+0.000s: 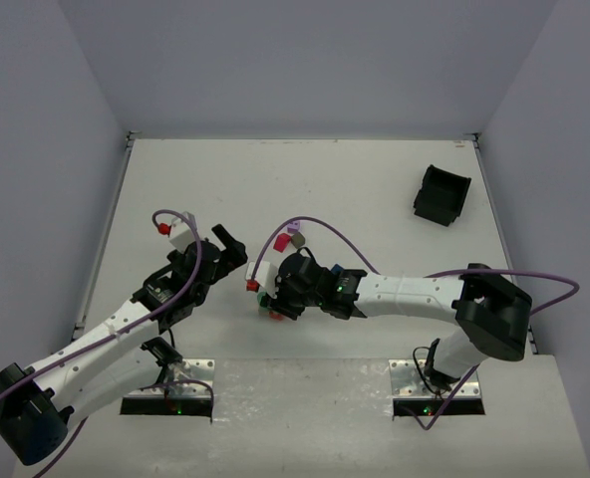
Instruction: Build the wood block tower
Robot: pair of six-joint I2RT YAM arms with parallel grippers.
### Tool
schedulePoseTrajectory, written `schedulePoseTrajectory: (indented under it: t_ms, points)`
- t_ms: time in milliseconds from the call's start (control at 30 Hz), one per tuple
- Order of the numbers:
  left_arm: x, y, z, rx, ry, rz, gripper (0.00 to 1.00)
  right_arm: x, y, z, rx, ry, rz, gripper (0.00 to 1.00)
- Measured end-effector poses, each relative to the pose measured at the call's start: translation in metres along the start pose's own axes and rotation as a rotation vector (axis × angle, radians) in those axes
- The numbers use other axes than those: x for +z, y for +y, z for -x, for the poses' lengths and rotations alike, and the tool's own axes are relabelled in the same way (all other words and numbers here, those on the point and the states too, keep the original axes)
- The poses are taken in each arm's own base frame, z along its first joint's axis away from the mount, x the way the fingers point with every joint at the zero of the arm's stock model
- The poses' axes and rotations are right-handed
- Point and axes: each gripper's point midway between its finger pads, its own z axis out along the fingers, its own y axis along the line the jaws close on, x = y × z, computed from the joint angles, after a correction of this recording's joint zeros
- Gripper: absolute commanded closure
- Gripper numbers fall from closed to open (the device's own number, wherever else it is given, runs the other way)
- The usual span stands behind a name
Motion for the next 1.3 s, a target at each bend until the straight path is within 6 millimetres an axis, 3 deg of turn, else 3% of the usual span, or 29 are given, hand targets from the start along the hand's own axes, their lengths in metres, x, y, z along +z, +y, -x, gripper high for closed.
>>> schedulePoseTrajectory:
  t_ms: [533, 767, 967, 1100, 1133, 1300]
  points:
    - [0.0001, -0.0005, 0.0003, 0.0, -0.001, -0.002, 0.0, -0.0011, 0.0048, -0.0011, 0.013, 0.011, 0.025, 0.59]
    - [0.0, -0.0007, 0.0, 0.001, 0.001, -0.003, 0.0, -0.0014, 0.0054, -0.0027, 0.017, 0.018, 0.027, 0.55]
    - [-0.0001, -0.0008, -0.0002, 0.004, 0.002, -0.005, 0.0, -0.0008, 0.0049, -0.0022, 0.021, 0.019, 0.024, 0.39]
    - [-0.0002, -0.001, -0.0005, 0.008, 0.004, -0.007, 0.0, -0.001, 0.0046, -0.0027, 0.024, 0.022, 0.022, 0.05]
    - [-0.0002, -0.001, -0.0006, 0.01, 0.004, -0.007, 0.0, -0.001, 0.0049, -0.003, 0.023, 0.024, 0.024, 0.01]
    - [-0.0003, -0.0018, -0.0009, 0.016, 0.007, -0.012, 0.0, -0.0014, 0.0049, -0.0028, 0.027, 0.023, 0.023, 0.01]
